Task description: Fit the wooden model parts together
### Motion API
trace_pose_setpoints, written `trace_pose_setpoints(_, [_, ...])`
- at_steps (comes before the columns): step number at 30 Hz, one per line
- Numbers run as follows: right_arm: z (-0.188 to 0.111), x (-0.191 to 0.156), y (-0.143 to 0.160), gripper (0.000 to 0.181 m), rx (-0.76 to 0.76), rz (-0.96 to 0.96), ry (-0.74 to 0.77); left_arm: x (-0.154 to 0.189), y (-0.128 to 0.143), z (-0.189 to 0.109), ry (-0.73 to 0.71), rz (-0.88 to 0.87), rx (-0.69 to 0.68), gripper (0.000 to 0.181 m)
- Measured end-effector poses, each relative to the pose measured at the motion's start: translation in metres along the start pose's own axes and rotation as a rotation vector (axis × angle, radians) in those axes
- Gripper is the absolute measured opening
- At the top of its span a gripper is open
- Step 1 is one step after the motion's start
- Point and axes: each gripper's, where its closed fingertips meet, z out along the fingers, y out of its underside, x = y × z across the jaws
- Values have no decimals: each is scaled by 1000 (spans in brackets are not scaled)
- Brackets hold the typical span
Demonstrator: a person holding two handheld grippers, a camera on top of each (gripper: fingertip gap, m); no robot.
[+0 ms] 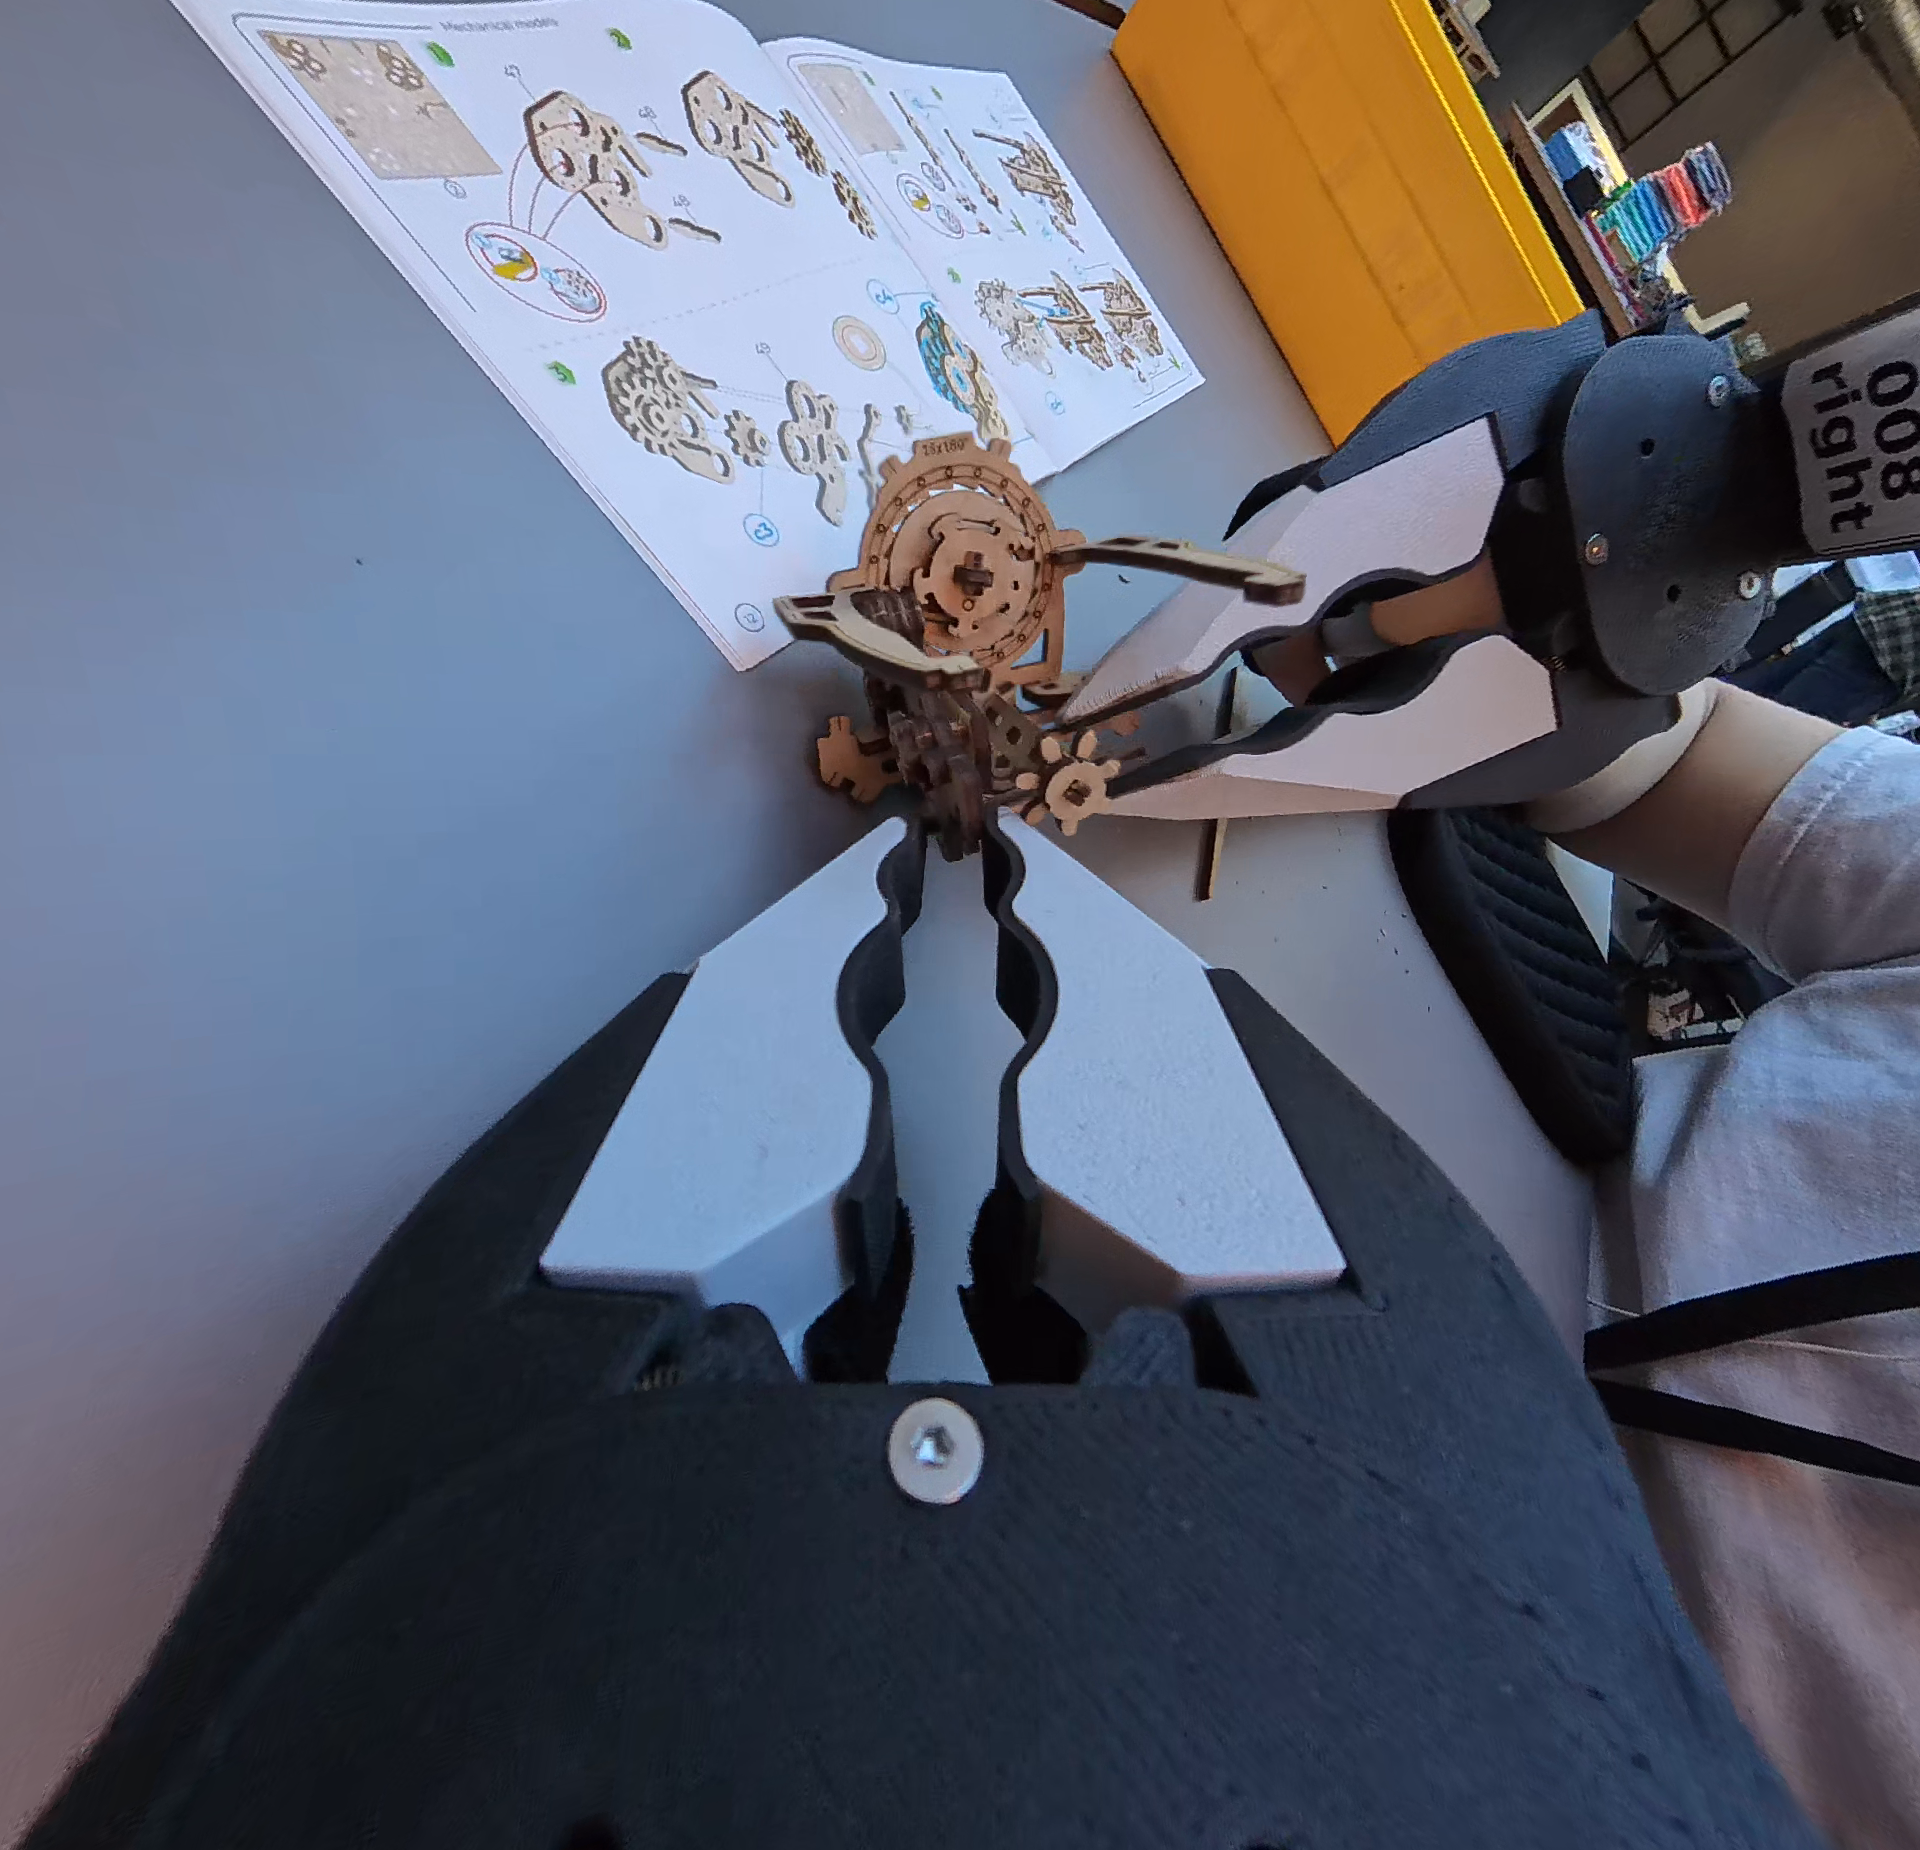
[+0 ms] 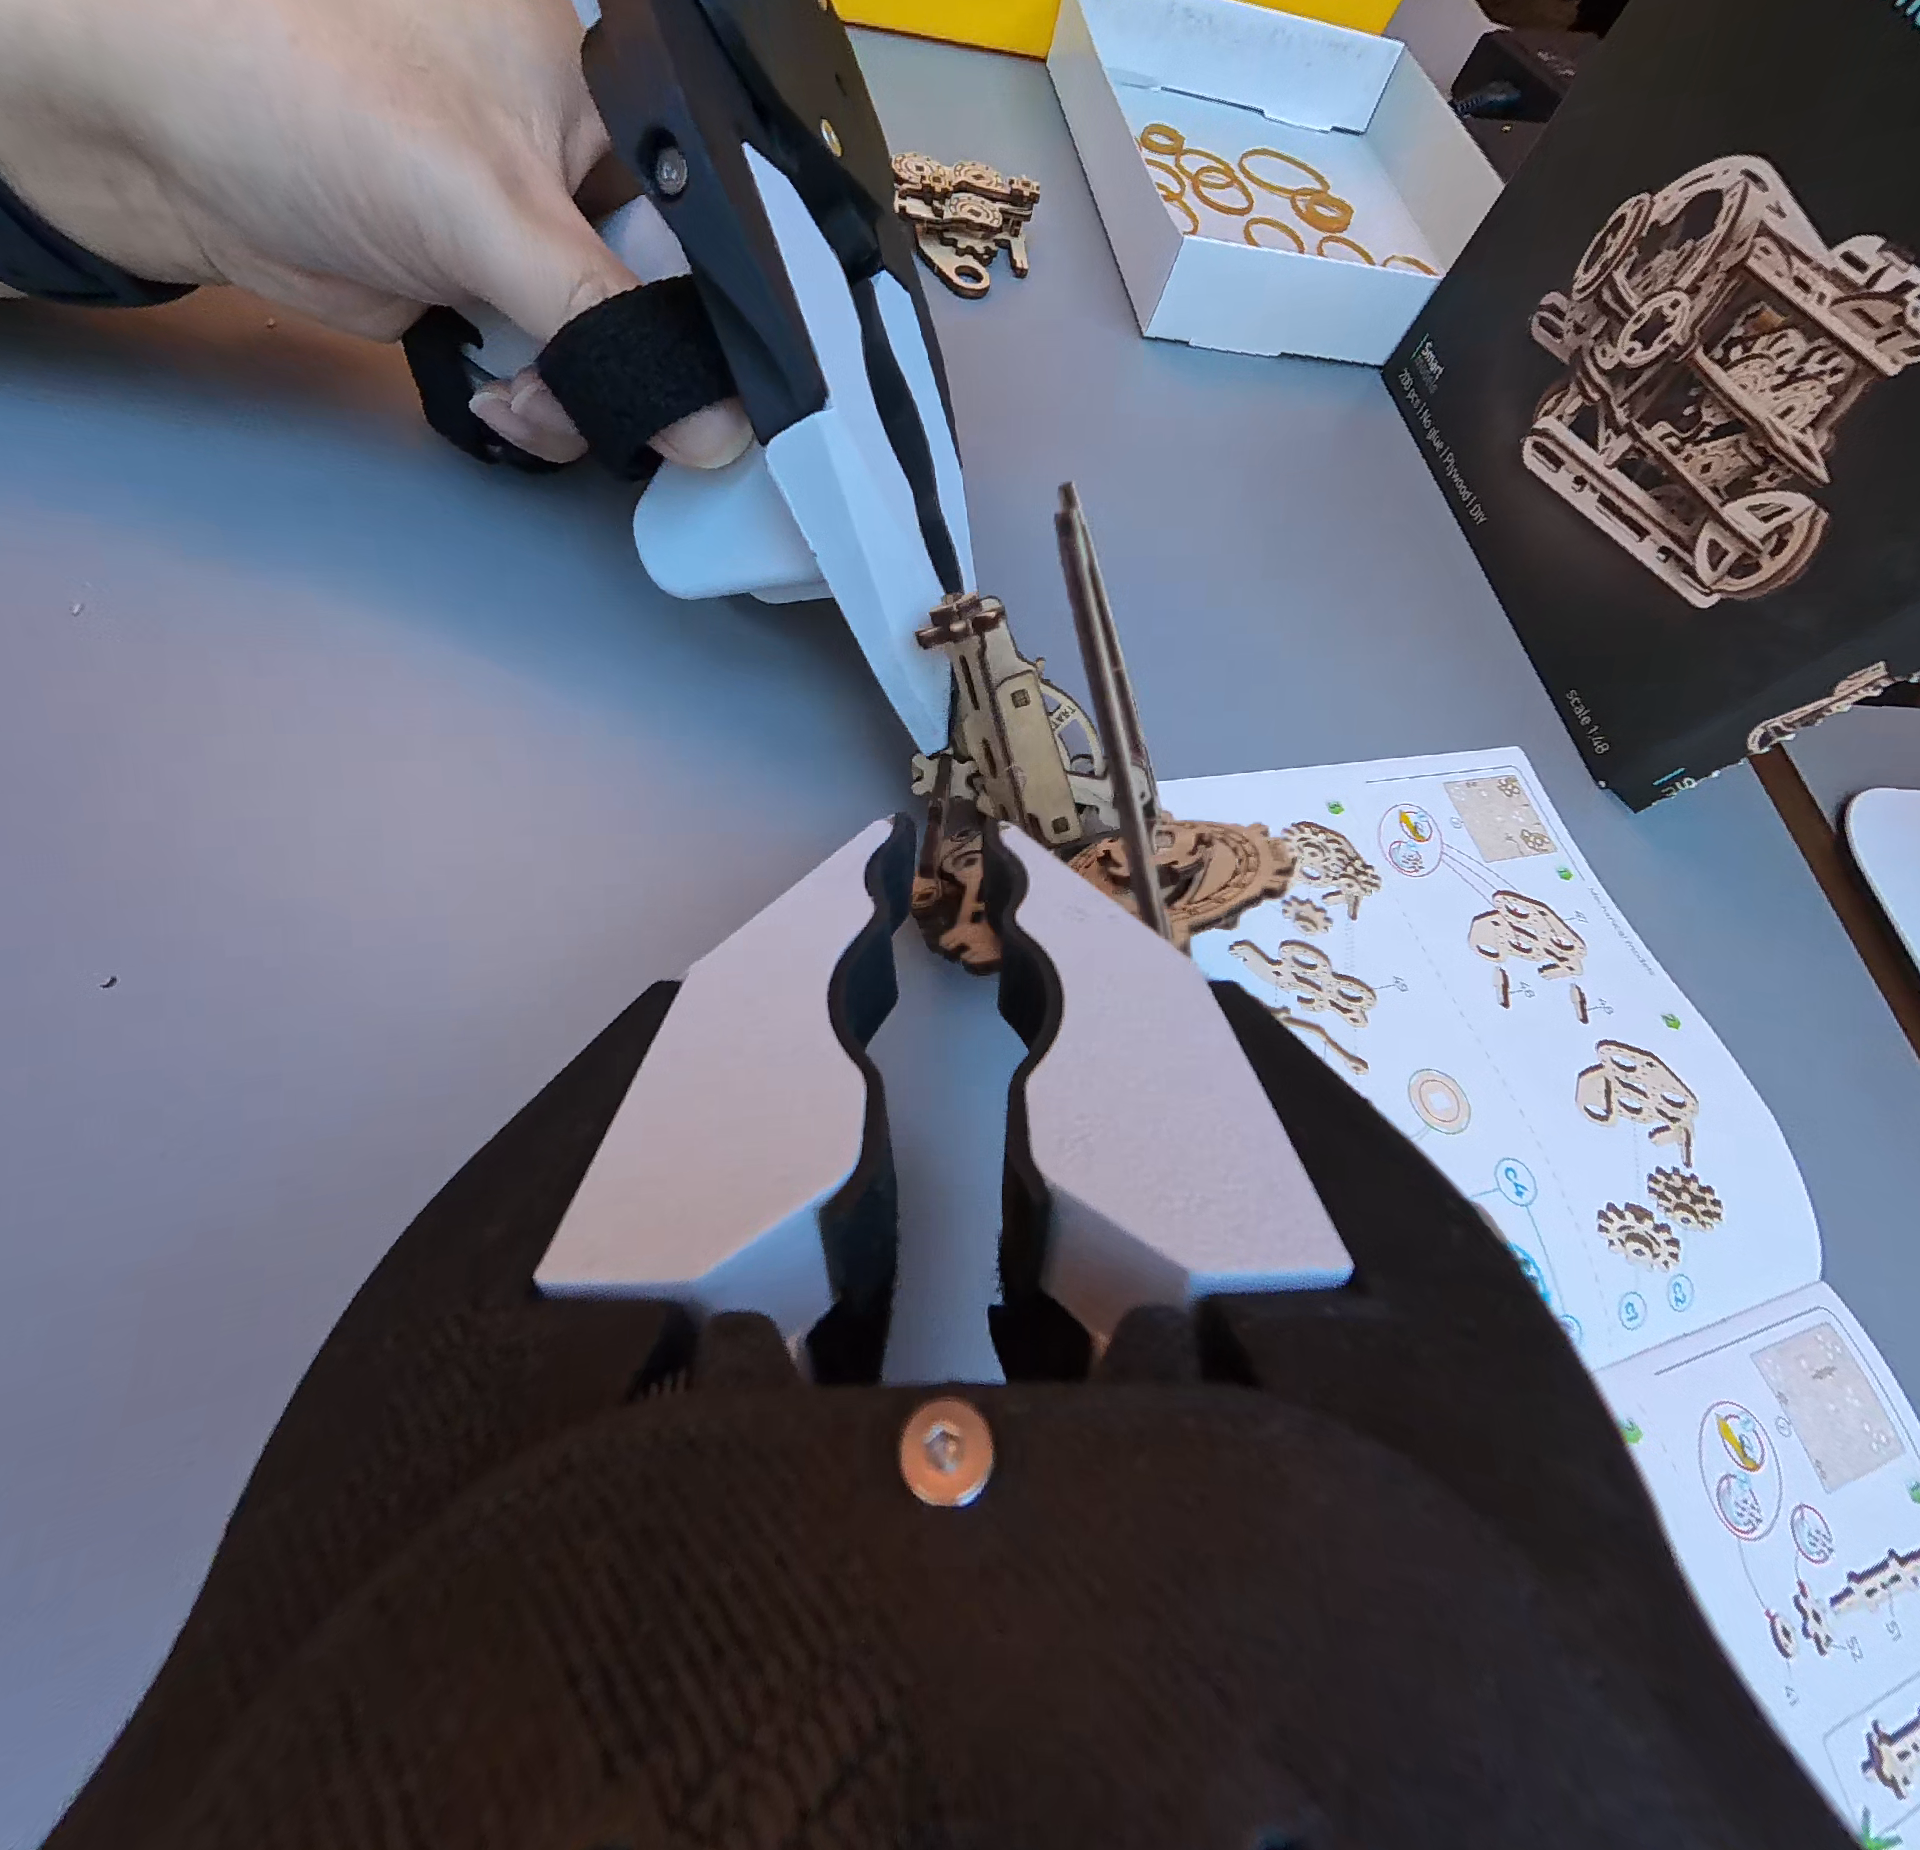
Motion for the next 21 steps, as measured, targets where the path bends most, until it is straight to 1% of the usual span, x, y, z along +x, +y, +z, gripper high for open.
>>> trace_pose_setpoints(8, [-8, -4, -1, 13, 27, -62, 5, -2, -1, -2, -2, -20, 12, 9])
trace_pose_setpoints(12, [-15, -6, -4, 14, 66, -77, 2, -3, -1, -3, -1, -29, 13, 16])
trace_pose_setpoints(17, [-23, -1, -12, 15, 114, -70, 25, -2, -1, -4, -2, -31, 10, 16])
trace_pose_setpoints(21, [-36, 12, -19, 17, 169, -78, 76, -2, -5, -10, -4, -35, 27, 19])
